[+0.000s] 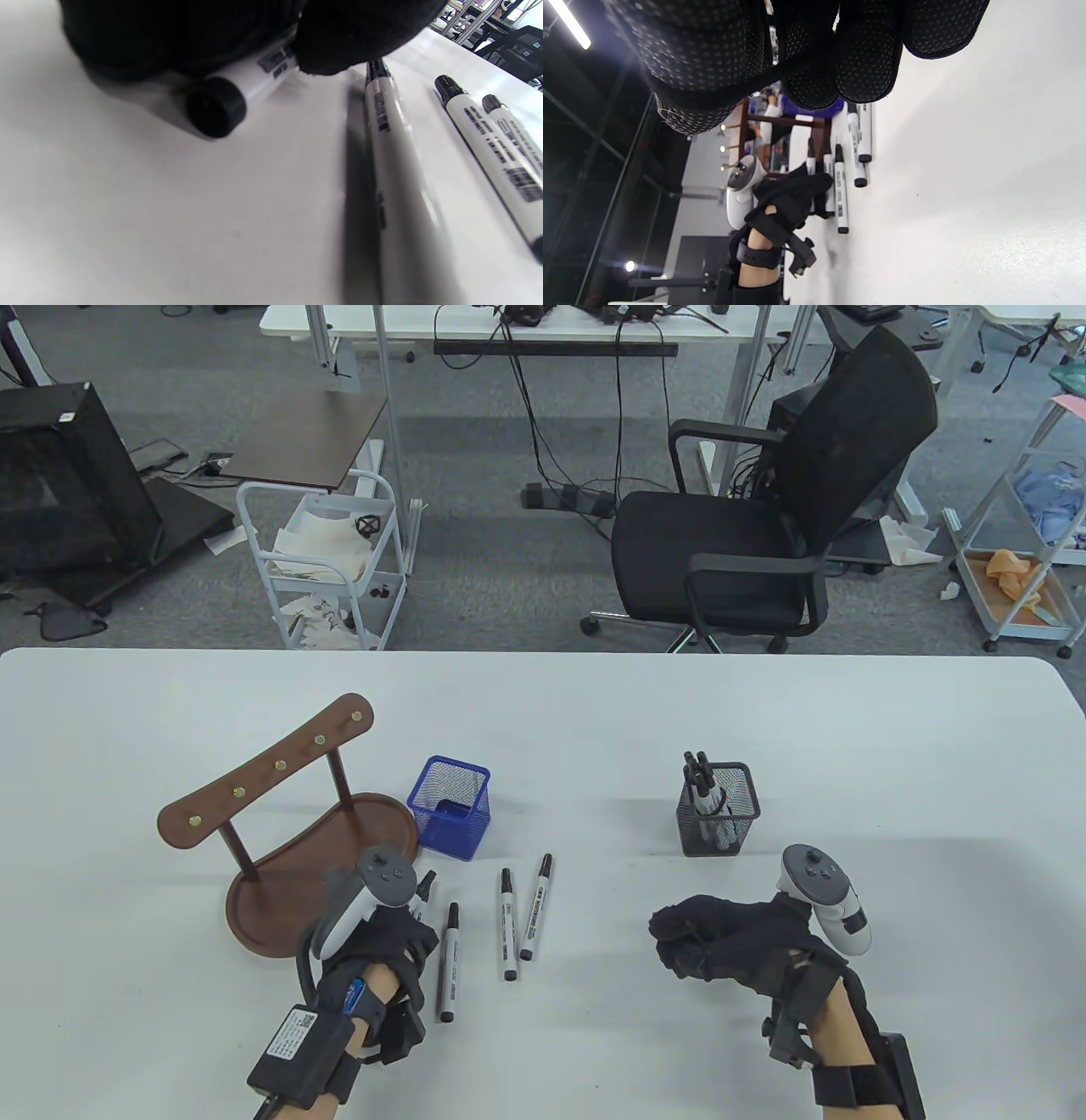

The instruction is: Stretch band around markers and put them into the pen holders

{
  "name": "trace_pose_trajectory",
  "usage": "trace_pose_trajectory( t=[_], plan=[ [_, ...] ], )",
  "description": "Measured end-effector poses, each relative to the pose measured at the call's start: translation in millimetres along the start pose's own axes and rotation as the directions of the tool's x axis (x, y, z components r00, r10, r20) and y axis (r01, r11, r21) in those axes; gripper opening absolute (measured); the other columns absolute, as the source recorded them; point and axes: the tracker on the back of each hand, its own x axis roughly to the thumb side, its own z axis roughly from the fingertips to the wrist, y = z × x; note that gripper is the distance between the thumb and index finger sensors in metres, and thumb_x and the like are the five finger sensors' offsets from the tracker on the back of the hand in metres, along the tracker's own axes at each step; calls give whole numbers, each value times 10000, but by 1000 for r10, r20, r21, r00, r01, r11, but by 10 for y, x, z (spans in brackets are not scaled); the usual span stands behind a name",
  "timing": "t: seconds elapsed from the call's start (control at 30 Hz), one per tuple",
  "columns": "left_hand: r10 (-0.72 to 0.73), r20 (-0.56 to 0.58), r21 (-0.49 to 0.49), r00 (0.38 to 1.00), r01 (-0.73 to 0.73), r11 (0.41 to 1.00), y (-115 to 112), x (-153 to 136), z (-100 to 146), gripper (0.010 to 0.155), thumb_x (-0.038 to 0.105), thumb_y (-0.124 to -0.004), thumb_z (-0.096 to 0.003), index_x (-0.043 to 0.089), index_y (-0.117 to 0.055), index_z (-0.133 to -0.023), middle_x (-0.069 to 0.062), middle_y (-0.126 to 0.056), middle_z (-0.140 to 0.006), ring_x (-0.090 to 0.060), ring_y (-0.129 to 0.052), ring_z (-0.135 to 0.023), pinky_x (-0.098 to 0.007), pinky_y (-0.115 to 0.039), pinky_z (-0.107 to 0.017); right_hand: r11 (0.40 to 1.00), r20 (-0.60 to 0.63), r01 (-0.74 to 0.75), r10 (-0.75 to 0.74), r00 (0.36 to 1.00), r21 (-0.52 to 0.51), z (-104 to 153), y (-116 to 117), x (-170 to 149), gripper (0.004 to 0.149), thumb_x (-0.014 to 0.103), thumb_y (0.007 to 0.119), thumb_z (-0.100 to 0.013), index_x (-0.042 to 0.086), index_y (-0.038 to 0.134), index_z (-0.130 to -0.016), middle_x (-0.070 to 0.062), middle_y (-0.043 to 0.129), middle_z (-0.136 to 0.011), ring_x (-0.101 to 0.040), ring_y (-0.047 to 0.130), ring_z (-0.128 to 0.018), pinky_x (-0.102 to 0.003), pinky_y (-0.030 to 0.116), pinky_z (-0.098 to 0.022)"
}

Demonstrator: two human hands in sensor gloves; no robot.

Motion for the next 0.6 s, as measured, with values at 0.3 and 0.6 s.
trace_pose_trajectory(
  t=[0.3, 0.6],
  plan=[
    [35, 22, -36, 999, -34, 999, 83, -11, 53, 505, 329, -701, -604, 34, -545, -983, -139, -755, -785, -252, -908, -530, -538, -842, -441, 1000, 0, 3, -3, 1000, 2, 0, -3, -1, 533, 360, 956, -458, 264, 783, -953, -82, 932, -886, -378, 886, -754, -624, 662, -631],
    [88, 98, -88, 991, -79, 993, 96, 116, 220, 492, 295, -609, -616, -7, -474, -979, -315, -615, -1004, -484, -826, -806, -602, -801, -559, 1000, 3, 2, -2, 1000, 3, 2, -5, 2, 532, 361, 955, -459, 262, 785, -953, -80, 934, -886, -376, 888, -753, -624, 663, -630]
  ],
)
